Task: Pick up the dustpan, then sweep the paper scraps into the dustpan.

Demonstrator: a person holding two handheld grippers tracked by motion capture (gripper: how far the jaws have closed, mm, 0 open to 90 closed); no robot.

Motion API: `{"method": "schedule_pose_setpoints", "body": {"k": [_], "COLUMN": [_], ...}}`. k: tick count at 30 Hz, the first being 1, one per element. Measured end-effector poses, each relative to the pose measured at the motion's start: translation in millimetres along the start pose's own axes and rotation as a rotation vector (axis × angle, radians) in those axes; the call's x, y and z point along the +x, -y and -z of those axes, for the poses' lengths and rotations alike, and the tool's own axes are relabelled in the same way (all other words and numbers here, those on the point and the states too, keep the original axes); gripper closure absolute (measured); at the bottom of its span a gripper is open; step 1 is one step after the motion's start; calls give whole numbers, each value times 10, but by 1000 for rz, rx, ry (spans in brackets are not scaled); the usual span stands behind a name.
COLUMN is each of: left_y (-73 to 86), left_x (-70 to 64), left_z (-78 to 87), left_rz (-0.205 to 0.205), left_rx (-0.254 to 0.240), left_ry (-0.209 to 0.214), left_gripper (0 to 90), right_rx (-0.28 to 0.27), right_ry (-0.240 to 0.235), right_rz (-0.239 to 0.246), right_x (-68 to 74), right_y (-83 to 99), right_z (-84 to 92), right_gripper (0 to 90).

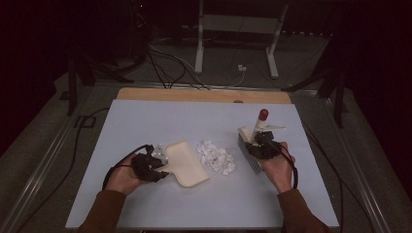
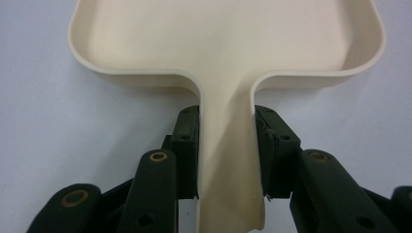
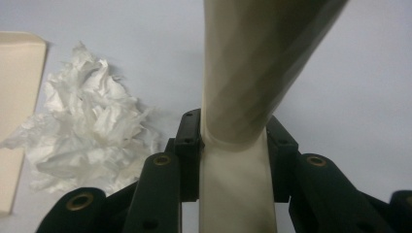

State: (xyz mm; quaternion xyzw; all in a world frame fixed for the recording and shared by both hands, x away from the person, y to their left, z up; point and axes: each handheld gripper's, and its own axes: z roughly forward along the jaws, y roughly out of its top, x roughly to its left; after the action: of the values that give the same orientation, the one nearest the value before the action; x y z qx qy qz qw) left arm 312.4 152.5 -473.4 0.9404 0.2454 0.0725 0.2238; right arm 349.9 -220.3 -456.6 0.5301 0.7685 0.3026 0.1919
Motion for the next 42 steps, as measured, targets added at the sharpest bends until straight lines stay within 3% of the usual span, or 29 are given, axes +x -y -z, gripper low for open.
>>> {"method": "schedule_pose_setpoints", "body": {"k": [19, 33, 42], "left_y": [-71, -94, -108], "left_x": [-12, -16, -16], "left_z": [-53, -81, -93], "left_rz": [3, 0, 4], "left_rx": [10, 10, 7], "left_ry": [2, 8, 14], "left_gripper": [665, 664, 664], "right_rx": [7, 13, 22], "right_ry": [31, 23, 3], "right_rz": [29, 21, 60], "right_x": [269, 556, 751], "right_y": [-69, -150, -202], "right_z": [-71, -173, -240], "right_gripper": [668, 668, 666]}}
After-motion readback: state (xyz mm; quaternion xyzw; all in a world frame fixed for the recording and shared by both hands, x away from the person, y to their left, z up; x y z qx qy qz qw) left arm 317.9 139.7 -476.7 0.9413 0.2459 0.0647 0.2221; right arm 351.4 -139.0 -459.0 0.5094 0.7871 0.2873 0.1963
